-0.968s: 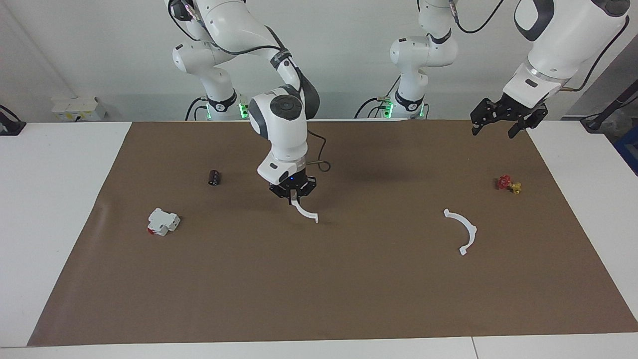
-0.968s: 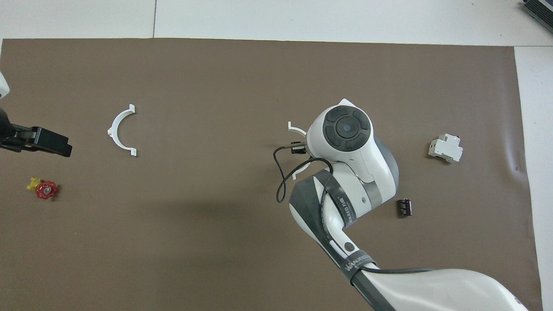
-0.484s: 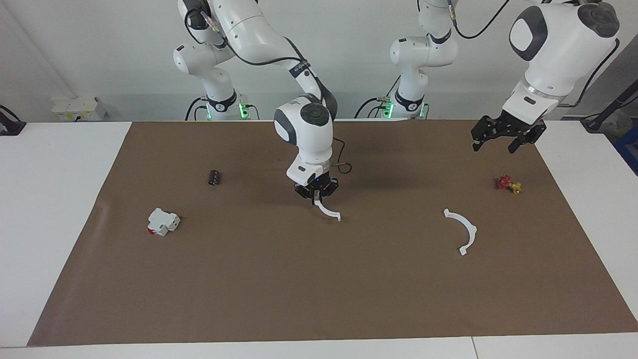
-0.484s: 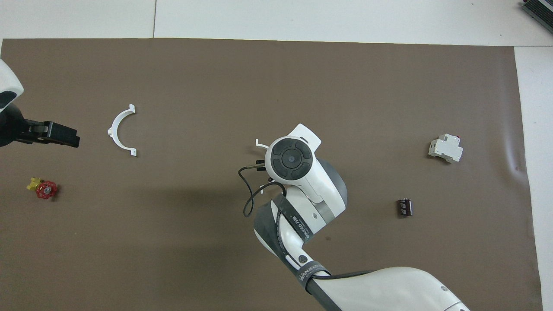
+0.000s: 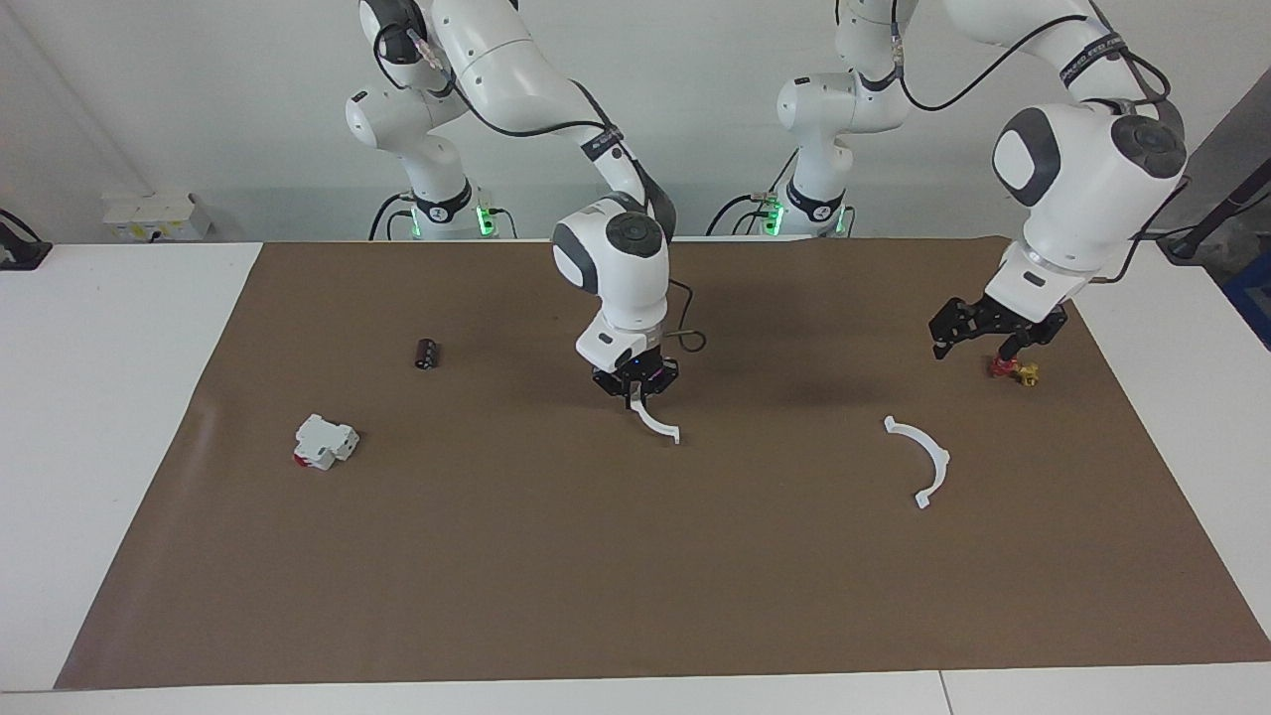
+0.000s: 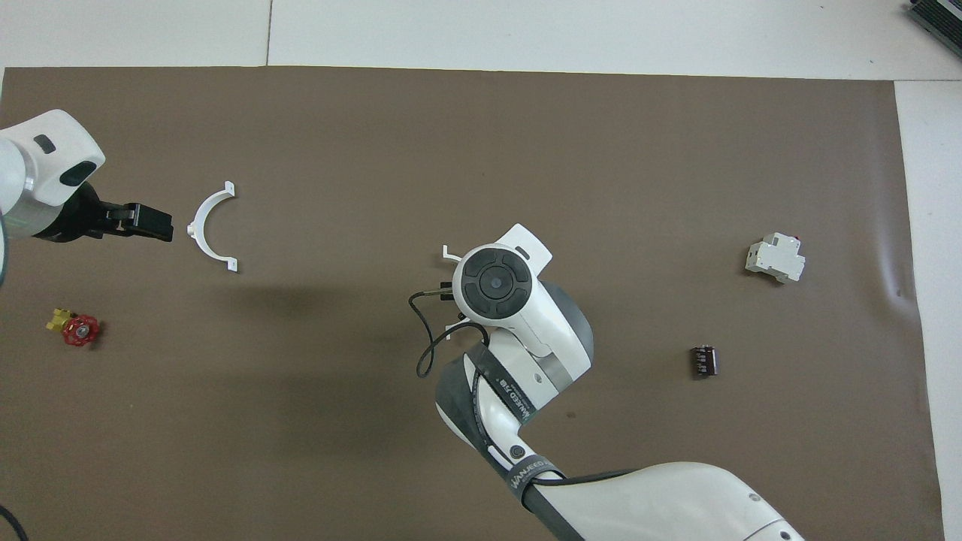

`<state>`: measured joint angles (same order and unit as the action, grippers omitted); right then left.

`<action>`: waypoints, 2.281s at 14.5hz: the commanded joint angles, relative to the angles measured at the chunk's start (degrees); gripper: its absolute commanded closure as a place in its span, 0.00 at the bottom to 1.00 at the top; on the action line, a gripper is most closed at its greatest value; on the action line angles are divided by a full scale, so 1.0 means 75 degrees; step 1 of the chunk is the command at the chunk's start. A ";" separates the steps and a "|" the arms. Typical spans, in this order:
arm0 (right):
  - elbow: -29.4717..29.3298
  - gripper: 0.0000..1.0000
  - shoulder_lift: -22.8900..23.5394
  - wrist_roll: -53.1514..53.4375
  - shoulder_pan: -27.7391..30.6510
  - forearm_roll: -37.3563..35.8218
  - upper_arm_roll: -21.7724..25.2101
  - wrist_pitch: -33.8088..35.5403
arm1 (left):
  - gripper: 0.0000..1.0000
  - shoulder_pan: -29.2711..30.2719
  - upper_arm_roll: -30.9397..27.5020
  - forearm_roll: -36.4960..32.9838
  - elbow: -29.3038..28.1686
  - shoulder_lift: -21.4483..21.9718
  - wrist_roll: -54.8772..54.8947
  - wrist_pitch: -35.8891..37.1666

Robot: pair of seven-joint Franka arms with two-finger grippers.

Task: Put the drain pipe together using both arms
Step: 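Carry the clamp half toward the center while the left gripper grasps the other half, then set the clamp half down mid-mat and withdraw the right gripper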

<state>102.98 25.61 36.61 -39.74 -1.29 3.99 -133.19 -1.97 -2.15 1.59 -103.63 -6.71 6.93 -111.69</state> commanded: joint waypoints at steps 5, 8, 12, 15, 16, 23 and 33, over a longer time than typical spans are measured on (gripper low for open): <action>0.0285 1.00 0.0018 -0.0089 -0.0046 -0.0285 -0.0004 -0.0440 | 0.04 0.0286 0.0052 -0.0107 -0.0784 -0.0826 0.0025 -0.1921; 0.0320 1.00 0.0018 -0.0019 -0.0022 -0.0284 -0.0004 -0.0464 | 0.09 0.0274 0.0052 -0.0072 -0.0726 -0.1622 0.0014 -0.2765; 0.0355 0.93 0.0018 0.0122 -0.0022 -0.0202 -0.0004 -0.0475 | 0.15 0.0286 0.0052 -0.0048 -0.0772 -0.1941 0.0037 -0.3282; 0.0437 0.00 0.0007 0.0134 -0.0022 -0.0191 -0.0004 -0.0581 | 0.20 0.0297 0.0052 -0.0036 -0.0843 -0.1976 0.0037 -0.3365; 0.0438 0.00 0.0007 0.0134 -0.0034 -0.0191 -0.0004 -0.0581 | 0.25 0.0309 0.0052 -0.0036 -0.0843 -0.1965 0.0025 -0.3365; 0.0168 0.00 -0.1666 -0.0018 0.0948 -0.0191 0.0078 0.0694 | 0.67 0.0297 0.0052 -0.0013 -0.0819 -0.1976 -0.0092 -0.3389; 0.0075 0.00 -0.3707 -0.3520 0.3831 -0.0167 0.0066 0.3307 | 1.00 -0.0334 0.0006 -0.0094 -0.0866 -0.0993 -0.0254 -0.2009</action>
<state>102.44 1.24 13.78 -14.02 -2.35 5.39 -111.73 -1.54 -1.40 1.60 -109.15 -17.52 6.78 -130.77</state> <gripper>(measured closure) 0.000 0.802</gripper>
